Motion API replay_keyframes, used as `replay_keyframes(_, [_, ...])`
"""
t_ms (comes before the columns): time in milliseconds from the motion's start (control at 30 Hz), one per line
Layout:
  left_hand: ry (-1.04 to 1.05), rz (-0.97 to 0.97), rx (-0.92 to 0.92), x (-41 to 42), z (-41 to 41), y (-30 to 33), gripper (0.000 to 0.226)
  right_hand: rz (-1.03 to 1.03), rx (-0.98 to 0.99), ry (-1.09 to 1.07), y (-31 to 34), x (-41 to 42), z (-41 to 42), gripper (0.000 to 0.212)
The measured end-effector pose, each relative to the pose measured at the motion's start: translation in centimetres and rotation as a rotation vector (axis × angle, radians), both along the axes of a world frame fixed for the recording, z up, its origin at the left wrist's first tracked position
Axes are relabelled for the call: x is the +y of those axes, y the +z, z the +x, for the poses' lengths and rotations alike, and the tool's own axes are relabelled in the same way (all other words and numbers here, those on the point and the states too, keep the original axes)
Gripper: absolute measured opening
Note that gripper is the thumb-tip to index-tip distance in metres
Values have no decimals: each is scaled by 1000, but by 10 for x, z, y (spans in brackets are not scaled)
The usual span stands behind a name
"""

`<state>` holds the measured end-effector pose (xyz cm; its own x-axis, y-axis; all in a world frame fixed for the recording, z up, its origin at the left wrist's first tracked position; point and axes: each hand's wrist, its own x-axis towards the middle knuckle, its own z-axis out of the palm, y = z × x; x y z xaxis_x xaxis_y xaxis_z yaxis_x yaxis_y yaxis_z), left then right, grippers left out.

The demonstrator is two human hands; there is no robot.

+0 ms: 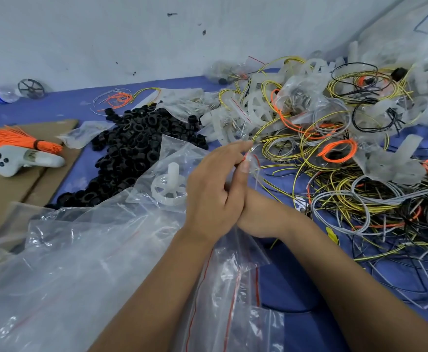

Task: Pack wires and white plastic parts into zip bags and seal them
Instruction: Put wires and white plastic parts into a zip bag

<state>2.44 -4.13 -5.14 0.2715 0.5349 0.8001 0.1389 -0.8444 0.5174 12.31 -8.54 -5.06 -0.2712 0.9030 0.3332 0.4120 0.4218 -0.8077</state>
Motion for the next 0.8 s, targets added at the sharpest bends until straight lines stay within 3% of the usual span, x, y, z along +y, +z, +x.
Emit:
replay_keyframes(133, [-26, -143, 176, 2, -2, -4, 24, -18, -77, -31, -5, -1, 4, 46])
replay_keyframes(267, [-23, -200, 208, 4, -3, -4, 26, 164, -113, -169, 0, 0, 6, 44])
replay_keyframes(400, [-64, -387, 212, 7, -4, -7, 43, 337, -314, -522, 7, 4, 24, 30])
replay_keyframes(467, [-7, -484, 254, 8, -1, -10, 45, 373, -253, -663, 9, 3, 28, 38])
replay_keyframes(567, [125, -569, 319, 13, 3, -15, 38, 311, -206, -783, 4, 3, 31, 21])
replay_keyframes(633, [210, -583, 324, 16, 3, -16, 27, 269, -185, -840, 4, 3, 33, 25])
replay_keyframes(800, [342, -636, 202, 18, 3, -13, 29, 296, -194, -873, 9, 3, 31, 22])
